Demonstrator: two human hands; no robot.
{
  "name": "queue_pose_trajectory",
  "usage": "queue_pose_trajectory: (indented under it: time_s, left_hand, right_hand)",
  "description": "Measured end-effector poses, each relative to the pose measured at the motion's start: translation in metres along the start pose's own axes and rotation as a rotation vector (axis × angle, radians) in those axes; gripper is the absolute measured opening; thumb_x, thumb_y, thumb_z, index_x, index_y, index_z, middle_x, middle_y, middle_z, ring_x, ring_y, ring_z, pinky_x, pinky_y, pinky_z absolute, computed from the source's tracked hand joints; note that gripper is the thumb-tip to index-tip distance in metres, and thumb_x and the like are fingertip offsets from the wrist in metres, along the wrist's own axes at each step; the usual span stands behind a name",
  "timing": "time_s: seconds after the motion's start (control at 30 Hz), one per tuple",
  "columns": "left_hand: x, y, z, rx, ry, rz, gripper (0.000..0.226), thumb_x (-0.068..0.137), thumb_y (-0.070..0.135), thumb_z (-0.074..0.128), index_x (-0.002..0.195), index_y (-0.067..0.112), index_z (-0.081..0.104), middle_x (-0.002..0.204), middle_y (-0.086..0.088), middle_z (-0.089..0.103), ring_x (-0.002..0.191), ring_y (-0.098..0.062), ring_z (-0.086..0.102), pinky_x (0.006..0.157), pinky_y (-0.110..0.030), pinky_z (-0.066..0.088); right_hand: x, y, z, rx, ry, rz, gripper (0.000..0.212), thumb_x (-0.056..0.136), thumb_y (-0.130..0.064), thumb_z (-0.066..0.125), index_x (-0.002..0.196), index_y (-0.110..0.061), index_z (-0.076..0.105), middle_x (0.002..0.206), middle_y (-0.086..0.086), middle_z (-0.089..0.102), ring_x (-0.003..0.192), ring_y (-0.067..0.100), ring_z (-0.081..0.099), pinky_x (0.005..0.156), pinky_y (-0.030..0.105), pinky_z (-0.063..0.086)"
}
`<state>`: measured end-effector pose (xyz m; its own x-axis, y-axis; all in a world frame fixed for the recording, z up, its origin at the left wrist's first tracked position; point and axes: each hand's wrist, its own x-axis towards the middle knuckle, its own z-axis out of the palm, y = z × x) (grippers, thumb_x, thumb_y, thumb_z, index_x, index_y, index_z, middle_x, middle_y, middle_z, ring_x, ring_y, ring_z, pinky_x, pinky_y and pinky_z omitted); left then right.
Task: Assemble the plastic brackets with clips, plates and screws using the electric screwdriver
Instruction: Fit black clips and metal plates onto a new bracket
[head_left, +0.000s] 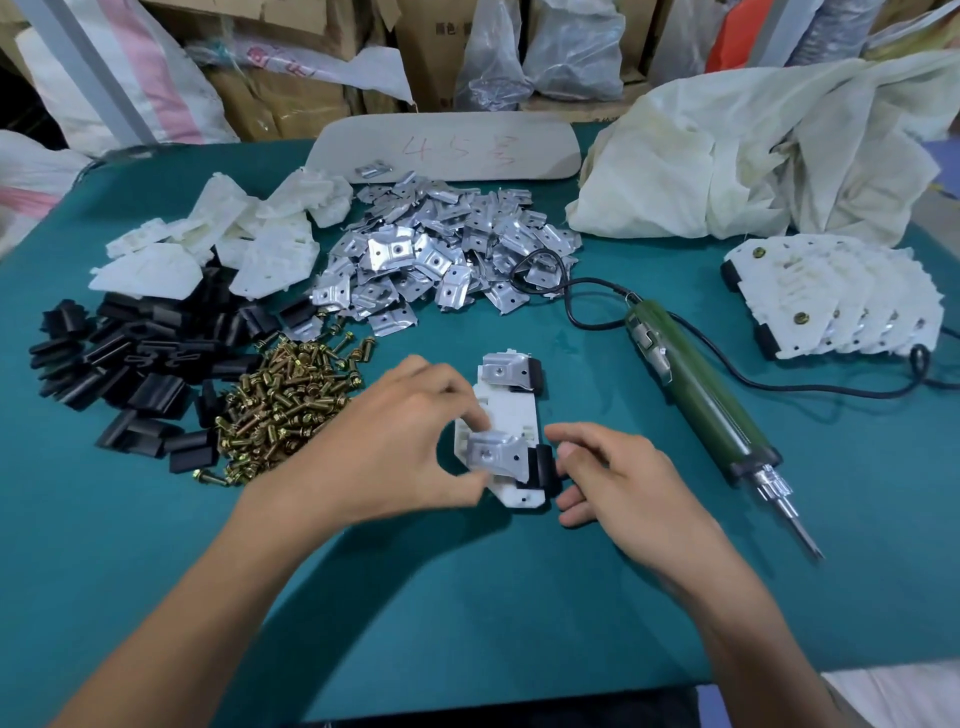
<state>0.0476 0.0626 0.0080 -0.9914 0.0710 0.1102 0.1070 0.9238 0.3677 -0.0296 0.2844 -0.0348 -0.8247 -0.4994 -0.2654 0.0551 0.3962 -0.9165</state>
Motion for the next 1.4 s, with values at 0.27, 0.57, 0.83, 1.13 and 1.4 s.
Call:
queue_pose_trajectory:
  time_s: [0.27,0.57,0.83,1.13,1.4]
  left_hand:
    - [0.002,0.01,0.01,0.015,0.017,0.011,0.047,0.076,0.058,0.071,0.112,0.027,0.072,0.106,0.015,0.058,0.097,-0.009,0.043,0.092,-0.03,0.044]
    - [-0.004,0.013,0.01,-0.031,0.03,-0.043,0.044,0.075,0.055,0.074,0.11,0.029,0.072,0.106,0.015,0.058,0.096,-0.011,0.045,0.09,-0.028,0.043]
    - [-0.003,0.007,0.016,-0.136,-0.005,-0.044,0.048,0.073,0.062,0.07,0.108,0.029,0.072,0.107,0.017,0.057,0.098,-0.01,0.046,0.089,-0.031,0.045]
    - [-0.017,0.004,0.038,-0.872,0.164,-0.368,0.041,0.07,0.056,0.082,0.107,0.048,0.067,0.125,0.009,0.056,0.115,-0.006,0.053,0.095,-0.025,0.047]
    - [-0.013,0.014,0.037,-1.23,0.256,-0.326,0.049,0.066,0.01,0.085,0.11,0.016,0.065,0.084,-0.004,0.063,0.069,-0.009,0.058,0.069,-0.019,0.053]
  right_hand:
    - [0.0,0.001,0.005,0.165,-0.006,0.057,0.018,0.1,-0.013,0.062,0.099,-0.026,0.075,0.079,-0.006,0.076,0.071,0.015,0.075,0.074,0.032,0.063]
    - [0.003,0.0,0.008,0.265,-0.04,0.111,0.011,0.099,-0.008,0.065,0.103,-0.013,0.074,0.093,0.014,0.076,0.071,0.015,0.073,0.07,0.025,0.06]
    - [0.004,-0.003,0.014,0.374,0.044,0.122,0.009,0.087,-0.004,0.078,0.095,-0.007,0.073,0.085,0.012,0.075,0.074,0.022,0.076,0.067,0.028,0.062]
    - [0.006,-0.011,0.017,0.614,0.133,0.025,0.018,0.084,0.003,0.077,0.099,-0.006,0.073,0.09,0.014,0.077,0.074,0.021,0.073,0.068,0.027,0.061]
    - [0.007,-0.01,0.017,0.632,0.101,-0.013,0.018,0.085,0.001,0.076,0.097,-0.011,0.075,0.095,0.013,0.077,0.077,0.018,0.072,0.068,0.024,0.06]
